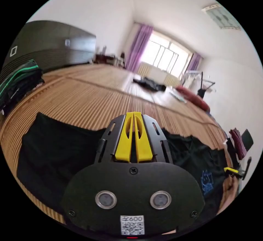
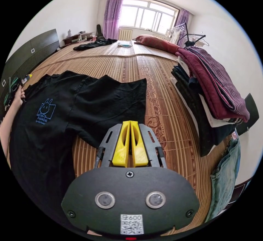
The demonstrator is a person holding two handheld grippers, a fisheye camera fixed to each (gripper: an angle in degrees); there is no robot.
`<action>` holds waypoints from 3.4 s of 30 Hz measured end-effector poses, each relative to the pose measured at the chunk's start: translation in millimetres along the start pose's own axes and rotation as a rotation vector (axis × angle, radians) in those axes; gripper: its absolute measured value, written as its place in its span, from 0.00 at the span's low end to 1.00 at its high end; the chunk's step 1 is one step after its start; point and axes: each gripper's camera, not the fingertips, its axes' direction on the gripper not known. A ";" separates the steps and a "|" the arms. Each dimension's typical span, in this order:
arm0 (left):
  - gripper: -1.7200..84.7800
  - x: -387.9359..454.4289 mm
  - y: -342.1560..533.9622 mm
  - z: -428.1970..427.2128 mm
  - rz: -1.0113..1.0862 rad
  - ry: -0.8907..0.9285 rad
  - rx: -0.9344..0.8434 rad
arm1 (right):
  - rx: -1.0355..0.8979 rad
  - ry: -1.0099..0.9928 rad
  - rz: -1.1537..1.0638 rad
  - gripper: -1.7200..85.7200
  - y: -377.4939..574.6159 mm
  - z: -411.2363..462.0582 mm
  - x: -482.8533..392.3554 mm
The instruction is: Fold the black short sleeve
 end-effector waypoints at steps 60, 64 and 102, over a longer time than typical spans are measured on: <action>0.02 187.2 7.7 34.3 0.367 -0.065 0.014 | 0.015 -0.166 0.110 0.01 -0.2 -79.6 112.6; 0.02 241.2 34.7 34.1 0.679 0.061 -0.086 | -0.025 -0.068 0.050 0.01 -0.9 -96.8 86.5; 0.02 548.4 181.5 199.4 0.984 0.340 -0.371 | -0.143 -0.586 -0.256 0.01 -5.6 -19.9 -81.1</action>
